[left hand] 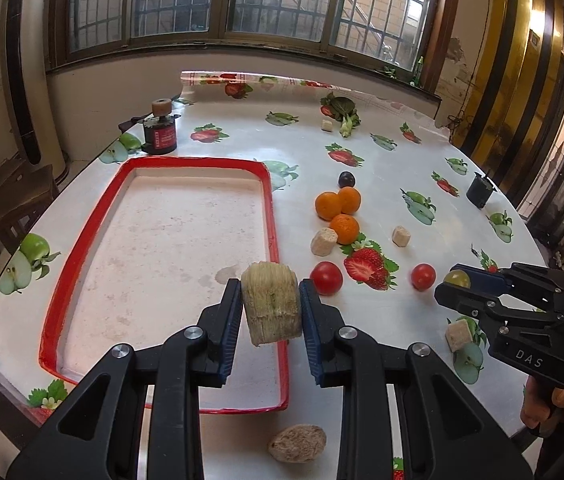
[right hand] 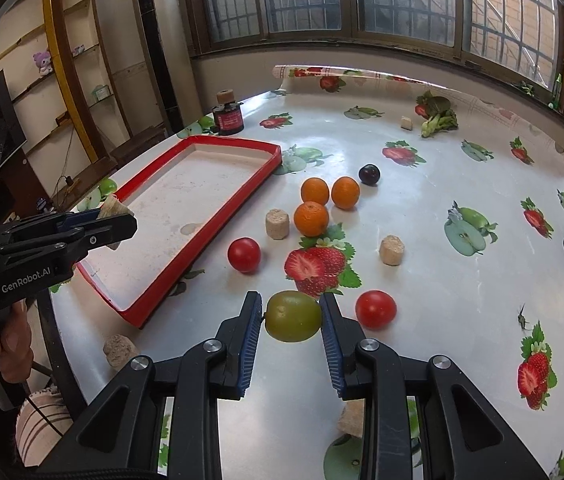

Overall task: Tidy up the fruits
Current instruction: 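Carry the banana piece in the left gripper while the right carries the grape to the tray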

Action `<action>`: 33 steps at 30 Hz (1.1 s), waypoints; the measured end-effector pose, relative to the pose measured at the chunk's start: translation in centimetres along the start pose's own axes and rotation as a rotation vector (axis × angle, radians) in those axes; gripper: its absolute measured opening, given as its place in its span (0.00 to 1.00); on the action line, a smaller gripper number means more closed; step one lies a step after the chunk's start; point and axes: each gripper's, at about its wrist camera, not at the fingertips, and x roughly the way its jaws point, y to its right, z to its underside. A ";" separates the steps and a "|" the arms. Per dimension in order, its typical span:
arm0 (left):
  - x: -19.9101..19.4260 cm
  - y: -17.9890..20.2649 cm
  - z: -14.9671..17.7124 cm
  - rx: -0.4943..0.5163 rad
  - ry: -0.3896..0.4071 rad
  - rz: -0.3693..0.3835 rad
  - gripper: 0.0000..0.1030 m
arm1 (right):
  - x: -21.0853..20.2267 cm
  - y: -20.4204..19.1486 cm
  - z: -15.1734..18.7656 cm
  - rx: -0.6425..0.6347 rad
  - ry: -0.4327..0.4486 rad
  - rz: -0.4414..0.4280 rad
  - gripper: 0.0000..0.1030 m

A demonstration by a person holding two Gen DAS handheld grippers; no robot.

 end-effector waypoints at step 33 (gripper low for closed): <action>-1.3 -9.2 1.2 -0.123 0.021 -0.151 0.25 | 3.5 -9.5 -3.7 -0.115 0.004 -0.148 0.29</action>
